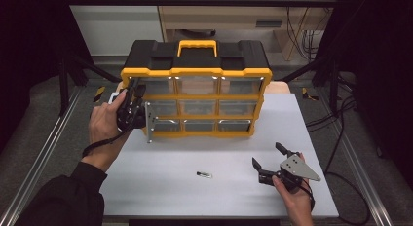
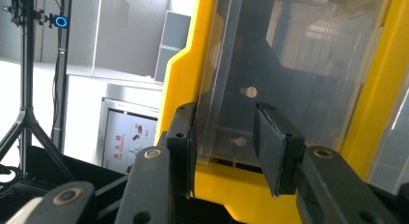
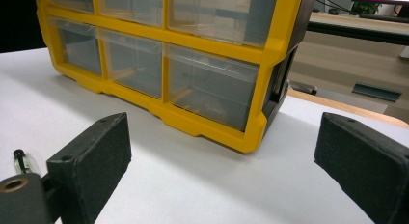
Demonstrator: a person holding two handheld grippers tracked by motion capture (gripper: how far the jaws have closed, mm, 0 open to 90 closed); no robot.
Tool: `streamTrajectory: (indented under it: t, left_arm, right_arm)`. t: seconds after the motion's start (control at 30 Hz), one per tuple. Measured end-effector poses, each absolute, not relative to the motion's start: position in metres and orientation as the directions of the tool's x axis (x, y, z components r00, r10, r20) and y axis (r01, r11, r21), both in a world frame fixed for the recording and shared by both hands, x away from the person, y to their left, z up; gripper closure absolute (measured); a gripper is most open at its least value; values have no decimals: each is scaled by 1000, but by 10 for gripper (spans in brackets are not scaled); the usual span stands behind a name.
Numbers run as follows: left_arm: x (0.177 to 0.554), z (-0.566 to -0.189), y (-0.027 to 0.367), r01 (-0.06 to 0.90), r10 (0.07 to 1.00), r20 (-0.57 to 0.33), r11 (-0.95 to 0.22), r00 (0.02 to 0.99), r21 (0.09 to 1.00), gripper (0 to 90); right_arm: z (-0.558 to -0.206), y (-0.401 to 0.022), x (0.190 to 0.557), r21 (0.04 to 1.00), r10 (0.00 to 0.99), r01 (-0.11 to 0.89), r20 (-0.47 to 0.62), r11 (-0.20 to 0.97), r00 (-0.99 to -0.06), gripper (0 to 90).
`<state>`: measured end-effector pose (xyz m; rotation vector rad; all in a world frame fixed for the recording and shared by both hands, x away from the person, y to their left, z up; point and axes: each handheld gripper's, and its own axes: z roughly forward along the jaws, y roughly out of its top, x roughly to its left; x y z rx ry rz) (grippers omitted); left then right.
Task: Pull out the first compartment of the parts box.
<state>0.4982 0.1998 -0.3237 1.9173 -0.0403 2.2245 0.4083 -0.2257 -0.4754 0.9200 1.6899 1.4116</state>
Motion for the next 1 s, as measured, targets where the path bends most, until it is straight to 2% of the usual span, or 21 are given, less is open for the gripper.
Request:
streamTrajectory:
  t: [0.43, 0.8, 1.0]
  left_arm:
    - [499, -325, 199, -170, 129, 978, -980, -161, 101, 644]
    - [499, -325, 198, -165, 126, 975, -982, -184, 96, 730]
    - [499, -325, 198, -156, 117, 975, -984, -191, 87, 746]
  right_arm:
    - [-475, -226, 408, 988, 878, 67, -90, 137, -470, 59]
    - [-475, -226, 408, 988, 879, 69, -88, 136, -469, 59]
    - [-475, -226, 408, 988, 879, 71, -89, 138, -468, 60]
